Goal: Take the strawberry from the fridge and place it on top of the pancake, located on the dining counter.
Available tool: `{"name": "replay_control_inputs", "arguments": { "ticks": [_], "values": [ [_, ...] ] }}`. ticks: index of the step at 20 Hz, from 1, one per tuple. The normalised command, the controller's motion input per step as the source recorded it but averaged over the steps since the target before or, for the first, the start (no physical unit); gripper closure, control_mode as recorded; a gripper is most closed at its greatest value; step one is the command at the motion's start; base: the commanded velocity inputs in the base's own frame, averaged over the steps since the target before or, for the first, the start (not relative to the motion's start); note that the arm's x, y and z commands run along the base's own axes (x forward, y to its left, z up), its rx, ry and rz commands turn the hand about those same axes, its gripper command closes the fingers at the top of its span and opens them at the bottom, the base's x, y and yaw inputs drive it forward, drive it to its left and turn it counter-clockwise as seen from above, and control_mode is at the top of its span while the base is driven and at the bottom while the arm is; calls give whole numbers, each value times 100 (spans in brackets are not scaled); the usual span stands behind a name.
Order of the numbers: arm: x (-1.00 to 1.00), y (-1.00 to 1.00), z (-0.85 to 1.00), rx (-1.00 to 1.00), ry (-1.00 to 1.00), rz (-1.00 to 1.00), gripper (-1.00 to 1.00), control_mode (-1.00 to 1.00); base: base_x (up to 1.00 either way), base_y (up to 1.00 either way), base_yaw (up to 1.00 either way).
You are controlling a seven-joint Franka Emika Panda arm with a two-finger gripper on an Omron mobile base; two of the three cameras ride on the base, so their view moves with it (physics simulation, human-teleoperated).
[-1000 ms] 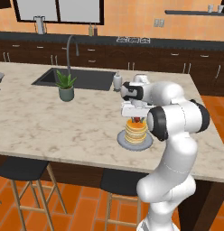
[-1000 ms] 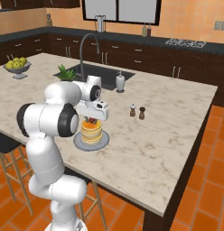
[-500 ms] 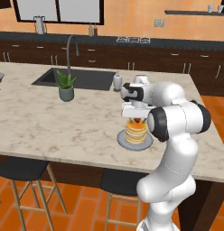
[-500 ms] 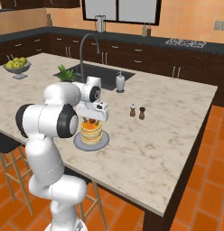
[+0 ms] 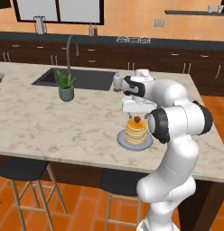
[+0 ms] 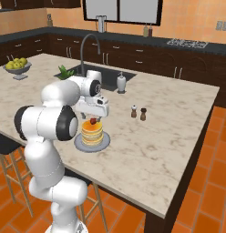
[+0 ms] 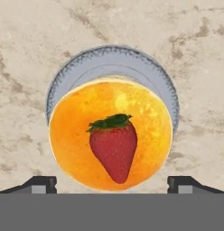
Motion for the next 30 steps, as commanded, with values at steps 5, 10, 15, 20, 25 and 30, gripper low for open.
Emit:
{"name": "replay_control_inputs", "arguments": {
  "ticks": [5, 10, 15, 20, 25, 30],
  "values": [
    [-14, 0, 0, 0, 0, 0, -100, -100, 0, 0, 0],
    [-10, 0, 0, 0, -2, 0, -100, -100, 0, 0, 0],
    [-20, 0, 0, 0, -6, 0, -100, -100, 0, 0, 0],
    [-31, 0, 0, 0, -11, 0, -100, -100, 0, 0, 0],
    [-34, 0, 0, 0, -11, 0, -100, -100, 0, 0, 0],
    [-38, 0, 0, 0, -12, 0, -100, -100, 0, 0, 0]
  ]
}}
